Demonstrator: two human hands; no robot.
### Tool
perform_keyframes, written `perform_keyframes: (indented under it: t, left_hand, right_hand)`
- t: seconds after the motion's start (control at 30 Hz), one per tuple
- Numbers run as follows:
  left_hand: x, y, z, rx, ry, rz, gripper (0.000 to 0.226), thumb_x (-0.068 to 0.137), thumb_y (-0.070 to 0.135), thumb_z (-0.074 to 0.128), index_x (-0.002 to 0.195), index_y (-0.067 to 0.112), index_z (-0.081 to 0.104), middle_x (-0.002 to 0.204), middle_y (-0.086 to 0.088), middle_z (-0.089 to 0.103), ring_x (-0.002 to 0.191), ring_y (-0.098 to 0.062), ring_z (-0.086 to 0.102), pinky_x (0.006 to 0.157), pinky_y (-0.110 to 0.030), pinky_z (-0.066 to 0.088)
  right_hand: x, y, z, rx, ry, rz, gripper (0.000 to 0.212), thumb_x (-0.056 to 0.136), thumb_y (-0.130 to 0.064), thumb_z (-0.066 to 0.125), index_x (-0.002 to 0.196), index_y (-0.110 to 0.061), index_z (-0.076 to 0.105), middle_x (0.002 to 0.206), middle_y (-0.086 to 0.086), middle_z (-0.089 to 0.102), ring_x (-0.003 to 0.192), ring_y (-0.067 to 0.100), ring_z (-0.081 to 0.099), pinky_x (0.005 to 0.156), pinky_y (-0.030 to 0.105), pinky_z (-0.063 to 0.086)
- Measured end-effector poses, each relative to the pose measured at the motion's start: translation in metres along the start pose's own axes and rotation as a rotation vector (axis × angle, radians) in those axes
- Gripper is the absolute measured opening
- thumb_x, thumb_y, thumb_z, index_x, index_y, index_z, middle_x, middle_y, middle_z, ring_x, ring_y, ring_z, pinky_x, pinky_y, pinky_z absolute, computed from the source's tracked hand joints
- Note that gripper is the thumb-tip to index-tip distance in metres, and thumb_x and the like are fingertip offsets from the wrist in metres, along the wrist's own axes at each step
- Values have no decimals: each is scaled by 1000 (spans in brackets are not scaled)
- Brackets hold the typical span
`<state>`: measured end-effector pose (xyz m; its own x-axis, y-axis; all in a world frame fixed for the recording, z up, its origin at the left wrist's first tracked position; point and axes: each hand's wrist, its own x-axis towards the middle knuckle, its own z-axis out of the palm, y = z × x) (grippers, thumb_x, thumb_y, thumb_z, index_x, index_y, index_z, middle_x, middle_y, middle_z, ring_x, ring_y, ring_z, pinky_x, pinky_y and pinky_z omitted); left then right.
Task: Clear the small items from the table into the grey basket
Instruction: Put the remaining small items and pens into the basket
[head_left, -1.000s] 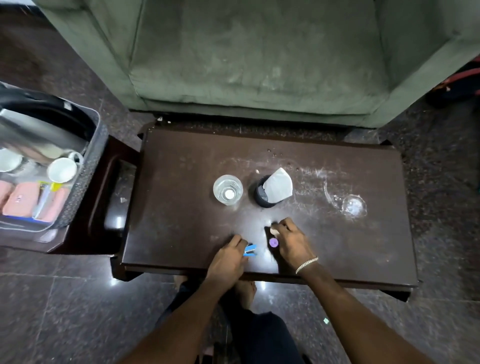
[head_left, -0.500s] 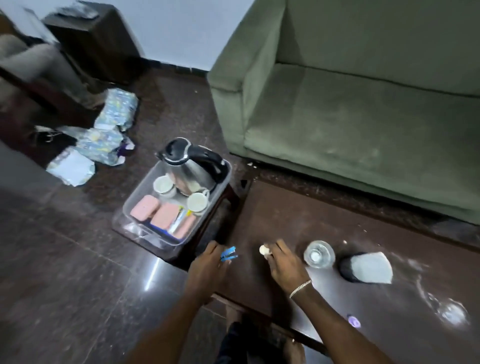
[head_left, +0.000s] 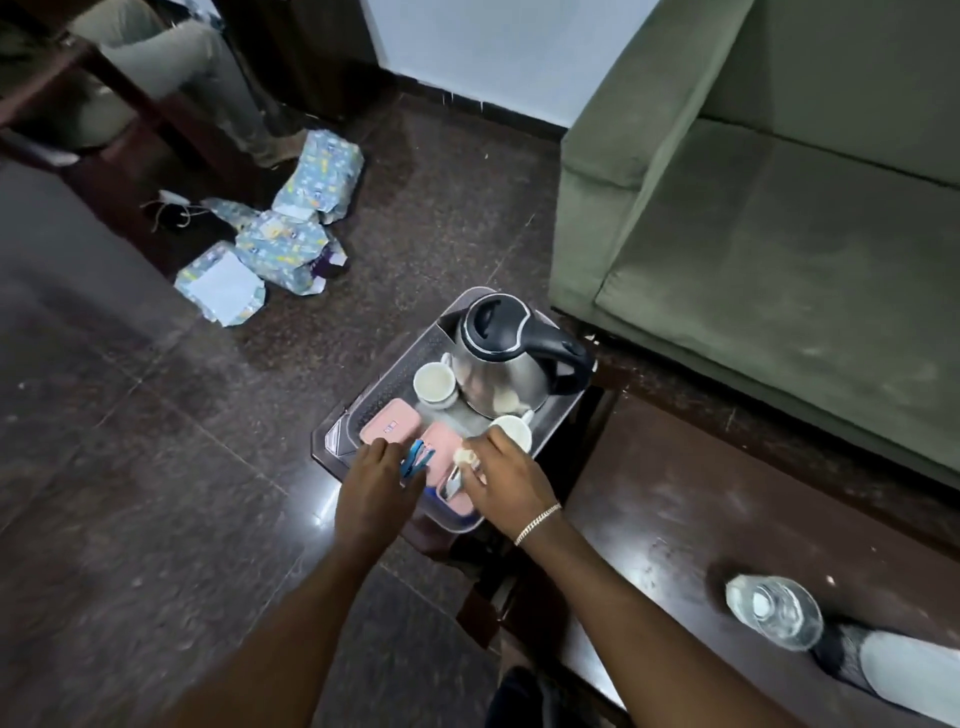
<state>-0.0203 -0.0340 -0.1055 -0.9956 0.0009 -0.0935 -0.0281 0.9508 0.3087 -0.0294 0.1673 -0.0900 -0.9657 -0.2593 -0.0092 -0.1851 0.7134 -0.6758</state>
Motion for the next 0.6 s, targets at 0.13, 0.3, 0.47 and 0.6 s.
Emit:
perform_keyframes:
  t: [0.13,0.3,0.47,0.6]
  left_hand:
    - [20,-18,17,103,116,132,28,75,25,84,90,5,71,80,-13,67,84,-31,54,77,-41,41]
    - [25,-24,28,173,-43,57,40,80,42,82,101,9,73,91,-9,72,93,-37,60,73,-46,47]
    - [24,-25,28,188,-30,109,44,72,46,85,95,11,70,88,-6,69,90,-35,56,69,-44,40]
    - [24,-23,24,171,-59,97,46,72,44,87,97,8,73,92,-8,69,92,-37,57,72,-47,47]
  right_hand:
    - [47,-15,22,-114,-103,8,26,92,-23,58,113,-8,64,118,13,57,107,32,59,83,44,52]
    - [78,-18,41,-270,-237,65,29,90,-21,60,117,-9,62,122,12,56,114,33,58,88,43,52]
    - [80,-9,48,-314,-298,127,24,87,-24,65,107,-9,64,128,13,54,114,34,60,80,44,53]
    - [77,-5,48,-332,-324,122,28,87,-26,67,109,-10,63,137,12,50,111,35,61,78,44,53]
